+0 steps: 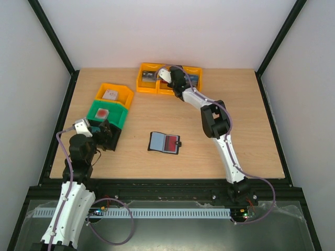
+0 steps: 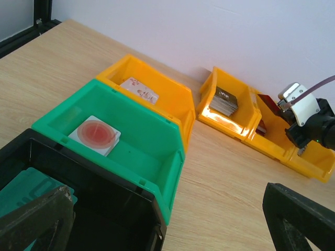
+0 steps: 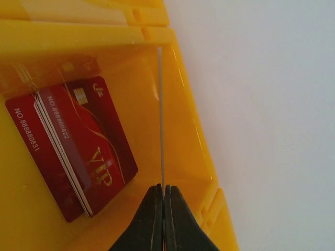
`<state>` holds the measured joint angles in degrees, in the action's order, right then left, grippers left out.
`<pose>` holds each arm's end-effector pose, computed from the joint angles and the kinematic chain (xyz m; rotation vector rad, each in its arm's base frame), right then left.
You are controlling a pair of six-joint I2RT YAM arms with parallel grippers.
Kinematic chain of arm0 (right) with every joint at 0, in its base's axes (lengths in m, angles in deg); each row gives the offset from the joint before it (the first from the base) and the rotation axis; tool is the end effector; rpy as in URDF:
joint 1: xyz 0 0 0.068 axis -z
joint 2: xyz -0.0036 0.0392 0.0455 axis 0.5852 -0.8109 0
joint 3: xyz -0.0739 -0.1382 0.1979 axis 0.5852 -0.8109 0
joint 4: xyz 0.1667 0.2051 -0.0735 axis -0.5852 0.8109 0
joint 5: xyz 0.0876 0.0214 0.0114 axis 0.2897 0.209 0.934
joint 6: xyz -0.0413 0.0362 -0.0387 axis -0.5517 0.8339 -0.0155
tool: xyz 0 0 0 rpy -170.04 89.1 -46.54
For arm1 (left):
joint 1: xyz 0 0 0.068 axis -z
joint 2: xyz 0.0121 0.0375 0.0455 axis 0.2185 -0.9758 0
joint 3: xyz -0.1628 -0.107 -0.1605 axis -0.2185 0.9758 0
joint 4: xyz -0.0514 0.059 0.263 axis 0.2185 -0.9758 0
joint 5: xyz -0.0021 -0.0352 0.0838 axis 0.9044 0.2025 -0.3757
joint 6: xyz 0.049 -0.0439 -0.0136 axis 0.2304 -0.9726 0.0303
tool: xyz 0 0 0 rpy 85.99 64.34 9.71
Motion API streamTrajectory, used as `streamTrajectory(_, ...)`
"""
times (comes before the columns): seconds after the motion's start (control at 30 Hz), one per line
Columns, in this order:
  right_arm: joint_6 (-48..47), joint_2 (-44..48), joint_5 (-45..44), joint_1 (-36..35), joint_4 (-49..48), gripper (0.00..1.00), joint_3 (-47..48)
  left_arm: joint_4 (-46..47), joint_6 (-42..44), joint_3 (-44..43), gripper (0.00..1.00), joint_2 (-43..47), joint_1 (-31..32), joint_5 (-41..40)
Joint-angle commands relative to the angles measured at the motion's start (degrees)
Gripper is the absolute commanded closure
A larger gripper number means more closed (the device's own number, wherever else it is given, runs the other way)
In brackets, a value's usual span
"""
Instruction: Take the credit cards out of the card holder
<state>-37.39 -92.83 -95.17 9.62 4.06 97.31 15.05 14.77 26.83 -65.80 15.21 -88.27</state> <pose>0.5450 0.2601 0.1464 -1.2503 1.5077 -0.5027 0.1889 -0.0084 0.2177 -0.3810 1.7128 -0.3830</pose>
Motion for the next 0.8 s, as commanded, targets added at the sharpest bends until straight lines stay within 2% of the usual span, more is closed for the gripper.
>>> streamTrajectory(0.0,-0.2,-1.3,-6.6,0.3,1.0,0.99,2.6,2.4,-0.8,1.0,0.01,0.1,-0.4,0.5)
streamTrajectory(0.4,-6.0,-2.5,-8.3,0.4,-0.2,0.98,1.8,3.2,-1.4,1.6,0.01,0.3,-1.2,1.2)
streamTrajectory(0.47,-5.7,-2.5,-7.9,0.4,-1.0,0.91,1.2,3.4,-1.4,1.6,0.01,0.3,-1.3,1.3)
streamTrajectory(0.63,-3.4,-3.1,-5.4,0.4,-2.7,0.64,0.6,3.5,-1.2,1.7,0.01,0.3,-1.6,1.2)
streamTrajectory(0.77,-3.0,-3.3,-4.1,0.4,-1.9,0.57,0.6,3.4,-1.1,1.6,0.01,0.4,-2.0,1.1)
